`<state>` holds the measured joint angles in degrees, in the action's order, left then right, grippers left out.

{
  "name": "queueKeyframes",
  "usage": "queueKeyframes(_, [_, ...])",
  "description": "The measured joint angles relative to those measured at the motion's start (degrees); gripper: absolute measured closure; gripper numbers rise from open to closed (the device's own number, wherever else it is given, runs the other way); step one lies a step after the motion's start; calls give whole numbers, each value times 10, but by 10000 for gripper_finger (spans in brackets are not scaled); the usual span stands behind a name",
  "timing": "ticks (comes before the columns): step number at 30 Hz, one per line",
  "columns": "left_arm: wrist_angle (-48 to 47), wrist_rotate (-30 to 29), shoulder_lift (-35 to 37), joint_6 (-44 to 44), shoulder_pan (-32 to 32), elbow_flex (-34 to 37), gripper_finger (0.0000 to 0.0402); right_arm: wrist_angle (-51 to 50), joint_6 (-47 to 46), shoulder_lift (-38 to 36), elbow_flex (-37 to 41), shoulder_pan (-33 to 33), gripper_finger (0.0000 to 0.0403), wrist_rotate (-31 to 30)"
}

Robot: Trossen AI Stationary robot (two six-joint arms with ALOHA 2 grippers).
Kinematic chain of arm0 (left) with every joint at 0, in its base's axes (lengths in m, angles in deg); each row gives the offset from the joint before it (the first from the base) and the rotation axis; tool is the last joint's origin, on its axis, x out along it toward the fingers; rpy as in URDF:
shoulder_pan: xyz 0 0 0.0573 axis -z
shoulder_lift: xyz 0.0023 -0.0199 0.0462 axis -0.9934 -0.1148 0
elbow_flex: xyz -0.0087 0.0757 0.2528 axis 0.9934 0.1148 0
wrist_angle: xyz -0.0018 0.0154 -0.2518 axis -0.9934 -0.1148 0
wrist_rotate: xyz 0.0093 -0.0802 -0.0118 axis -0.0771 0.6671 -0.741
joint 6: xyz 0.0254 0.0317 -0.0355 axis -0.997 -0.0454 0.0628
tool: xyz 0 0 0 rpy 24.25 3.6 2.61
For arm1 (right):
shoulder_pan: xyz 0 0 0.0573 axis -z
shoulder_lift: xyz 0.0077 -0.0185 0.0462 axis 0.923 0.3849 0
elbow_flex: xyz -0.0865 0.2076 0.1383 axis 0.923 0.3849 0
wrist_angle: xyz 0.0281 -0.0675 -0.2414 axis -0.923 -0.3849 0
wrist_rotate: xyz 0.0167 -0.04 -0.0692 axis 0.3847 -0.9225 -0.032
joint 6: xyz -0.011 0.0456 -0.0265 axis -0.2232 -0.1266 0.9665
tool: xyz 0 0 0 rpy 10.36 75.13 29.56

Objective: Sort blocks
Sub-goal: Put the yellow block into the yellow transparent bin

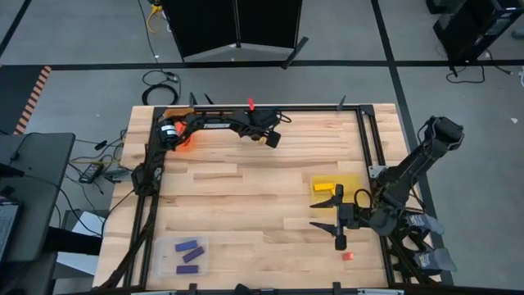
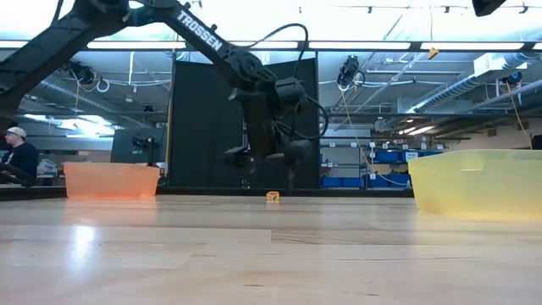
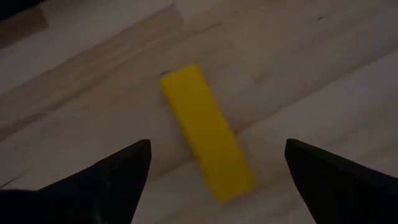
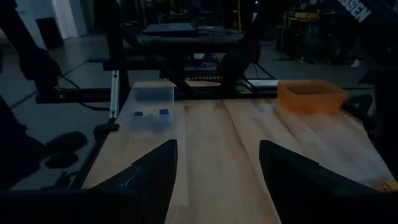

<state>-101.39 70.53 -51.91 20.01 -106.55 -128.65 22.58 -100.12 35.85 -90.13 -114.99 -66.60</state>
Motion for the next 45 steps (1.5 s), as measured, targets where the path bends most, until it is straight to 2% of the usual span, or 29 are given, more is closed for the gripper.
queueKeyframes(6, [4, -2, -16, 2, -5, 0, 54, 3, 0, 0, 0, -19, 167, -26])
queueKeyframes(10, [4, -17, -17, 2, -5, 0, 92, 3, -1, 0, 0, -22, 167, -28])
queueKeyframes(24, [10, -15, -17, -24, 0, 4, 302, 14, -2, 0, 0, -22, 167, -28])
queueKeyframes(30, [15, -15, -12, -74, 8, 5, 303, 48, 36, -9, 0, -38, 168, -27])
queueKeyframes(35, [82, -7, 19, -97, 41, 5, 303, 102, 102, -37, 0, -66, 168, -27])
queueKeyframes(39, [155, 48, 38, -120, 78, 4, 303, 130, 149, -59, -1, -88, 168, -41])
queueKeyframes(45, [290, 126, 37, -128, 166, 4, 303, 167, 205, -81, -1, -110, 168, -60])
